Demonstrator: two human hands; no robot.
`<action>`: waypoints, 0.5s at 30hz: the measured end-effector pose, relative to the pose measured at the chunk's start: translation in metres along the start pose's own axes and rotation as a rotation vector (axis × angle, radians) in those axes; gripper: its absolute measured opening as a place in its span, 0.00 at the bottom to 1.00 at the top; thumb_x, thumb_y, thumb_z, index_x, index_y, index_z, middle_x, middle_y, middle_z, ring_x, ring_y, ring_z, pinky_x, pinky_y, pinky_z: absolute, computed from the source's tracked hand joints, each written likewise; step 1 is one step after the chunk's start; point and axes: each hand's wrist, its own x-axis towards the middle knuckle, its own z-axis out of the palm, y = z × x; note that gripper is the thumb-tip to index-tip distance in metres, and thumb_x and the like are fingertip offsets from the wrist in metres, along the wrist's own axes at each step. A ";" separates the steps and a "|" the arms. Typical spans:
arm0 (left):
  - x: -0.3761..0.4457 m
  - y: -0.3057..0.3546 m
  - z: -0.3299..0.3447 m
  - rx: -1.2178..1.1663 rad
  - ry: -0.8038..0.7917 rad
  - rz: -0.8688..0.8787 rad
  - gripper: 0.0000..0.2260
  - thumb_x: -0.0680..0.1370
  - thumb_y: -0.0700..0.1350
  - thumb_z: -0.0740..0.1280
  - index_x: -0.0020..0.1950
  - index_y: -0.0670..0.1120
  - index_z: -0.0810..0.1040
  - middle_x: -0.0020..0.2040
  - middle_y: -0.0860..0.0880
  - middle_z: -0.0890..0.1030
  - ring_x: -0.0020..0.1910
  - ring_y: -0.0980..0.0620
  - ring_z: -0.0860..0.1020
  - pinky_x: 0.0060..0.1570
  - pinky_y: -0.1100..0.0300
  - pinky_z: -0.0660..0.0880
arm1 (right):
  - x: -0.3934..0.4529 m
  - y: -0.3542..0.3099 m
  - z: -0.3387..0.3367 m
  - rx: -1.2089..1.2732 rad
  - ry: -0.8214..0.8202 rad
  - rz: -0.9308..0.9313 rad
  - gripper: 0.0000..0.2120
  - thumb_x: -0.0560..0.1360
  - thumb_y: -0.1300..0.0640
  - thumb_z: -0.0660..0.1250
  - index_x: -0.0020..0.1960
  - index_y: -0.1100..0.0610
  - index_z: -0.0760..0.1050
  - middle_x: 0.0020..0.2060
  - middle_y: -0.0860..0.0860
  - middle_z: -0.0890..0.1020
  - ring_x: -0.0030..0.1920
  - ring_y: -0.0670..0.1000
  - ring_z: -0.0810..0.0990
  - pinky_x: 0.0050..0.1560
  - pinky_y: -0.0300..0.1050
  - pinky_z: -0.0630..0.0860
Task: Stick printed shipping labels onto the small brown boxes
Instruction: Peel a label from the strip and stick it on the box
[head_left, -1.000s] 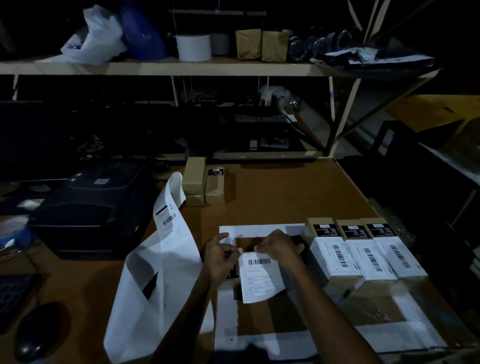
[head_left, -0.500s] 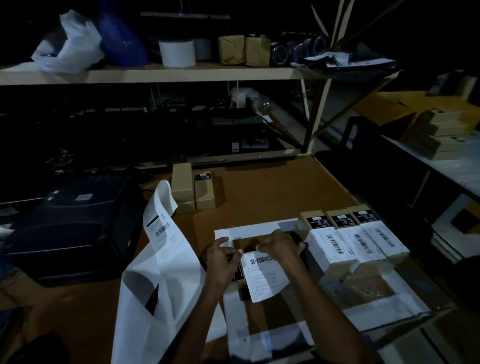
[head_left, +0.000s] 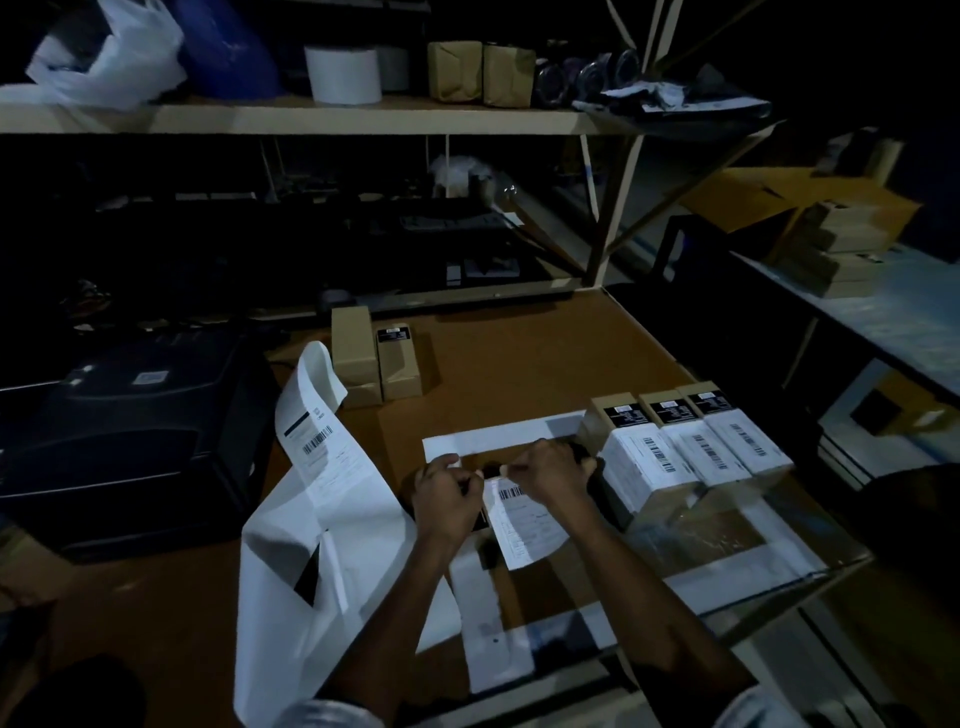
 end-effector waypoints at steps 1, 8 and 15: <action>0.000 0.000 0.000 0.025 -0.002 0.001 0.12 0.78 0.49 0.68 0.38 0.47 0.85 0.51 0.50 0.85 0.65 0.53 0.74 0.67 0.49 0.67 | -0.005 0.001 -0.009 -0.011 0.010 0.025 0.21 0.69 0.35 0.63 0.43 0.50 0.84 0.40 0.48 0.82 0.48 0.53 0.79 0.60 0.59 0.72; -0.003 0.002 0.000 0.086 -0.003 -0.001 0.16 0.79 0.52 0.65 0.37 0.46 0.84 0.45 0.50 0.86 0.64 0.53 0.75 0.68 0.50 0.64 | -0.008 0.011 -0.033 0.106 0.064 0.094 0.11 0.76 0.51 0.68 0.44 0.58 0.80 0.38 0.52 0.83 0.43 0.54 0.84 0.46 0.51 0.83; -0.013 0.009 -0.003 0.175 0.065 0.105 0.13 0.79 0.54 0.62 0.49 0.52 0.84 0.56 0.52 0.82 0.60 0.48 0.76 0.62 0.47 0.69 | -0.063 0.028 -0.022 0.197 0.293 -0.177 0.10 0.77 0.63 0.69 0.55 0.53 0.84 0.51 0.49 0.85 0.52 0.47 0.81 0.51 0.40 0.75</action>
